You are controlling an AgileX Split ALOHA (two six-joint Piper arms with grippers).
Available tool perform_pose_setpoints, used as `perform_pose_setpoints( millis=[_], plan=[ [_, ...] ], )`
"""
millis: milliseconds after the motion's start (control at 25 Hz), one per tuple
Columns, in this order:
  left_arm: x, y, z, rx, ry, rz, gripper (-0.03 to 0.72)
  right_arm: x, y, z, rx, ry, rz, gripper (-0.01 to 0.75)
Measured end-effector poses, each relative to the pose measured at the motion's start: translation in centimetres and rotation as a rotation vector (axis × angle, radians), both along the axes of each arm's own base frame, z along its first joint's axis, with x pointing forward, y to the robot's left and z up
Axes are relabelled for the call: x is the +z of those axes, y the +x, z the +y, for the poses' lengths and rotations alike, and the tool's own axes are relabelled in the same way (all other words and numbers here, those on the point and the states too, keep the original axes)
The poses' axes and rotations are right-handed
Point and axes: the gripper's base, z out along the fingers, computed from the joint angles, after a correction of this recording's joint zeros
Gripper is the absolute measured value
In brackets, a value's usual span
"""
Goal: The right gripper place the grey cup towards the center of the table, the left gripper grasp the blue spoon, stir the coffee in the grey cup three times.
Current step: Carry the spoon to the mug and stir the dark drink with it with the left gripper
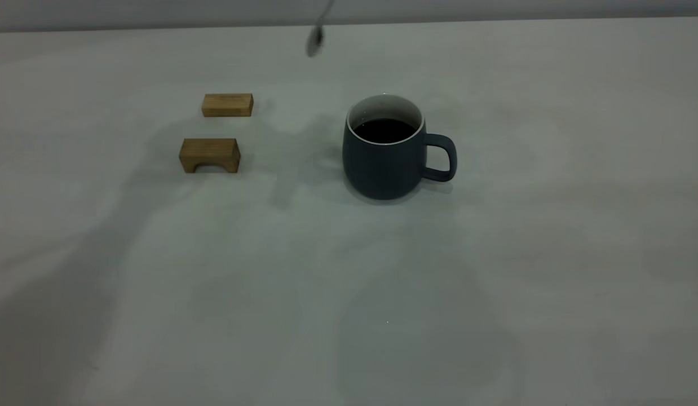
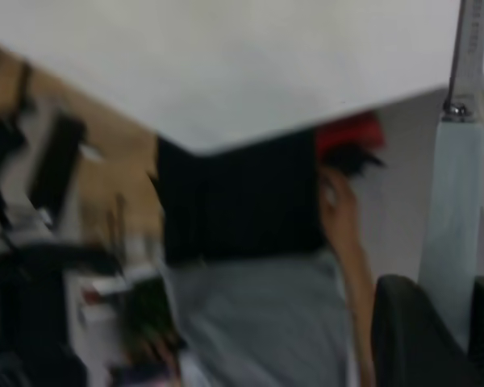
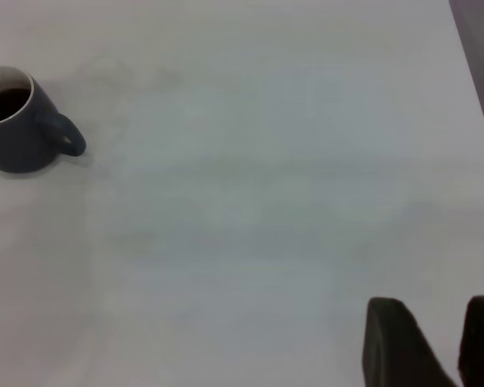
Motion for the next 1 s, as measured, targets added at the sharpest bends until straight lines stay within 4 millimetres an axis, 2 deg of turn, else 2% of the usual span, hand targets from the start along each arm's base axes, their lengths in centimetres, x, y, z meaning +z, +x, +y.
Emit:
perform_pose_setpoints(
  millis=[240, 400, 600, 800, 1000],
  plan=[
    [-4.5, 0.3, -2.5, 0.057, -0.141, 0.187, 0.176, 0.0, 0.0, 0.0, 0.0, 0.0, 0.0, 0.237],
    [-7.5, 0.5, -2.7, 0.059, -0.171, 0.219, 0.176, 0.0, 0.0, 0.0, 0.0, 0.0, 0.0, 0.237],
    [-10.2, 0.5, -2.7, 0.06, -0.164, 0.256, 0.176, 0.0, 0.0, 0.0, 0.0, 0.0, 0.0, 0.237],
    [-11.7, 1.0, -2.6, 0.072, -0.144, 0.156, 0.176, 0.0, 0.0, 0.0, 0.0, 0.0, 0.0, 0.237],
    [-11.8, 1.1, -3.0, 0.039, -0.165, 0.036, 0.176, 0.0, 0.0, 0.0, 0.0, 0.0, 0.0, 0.237]
  ],
)
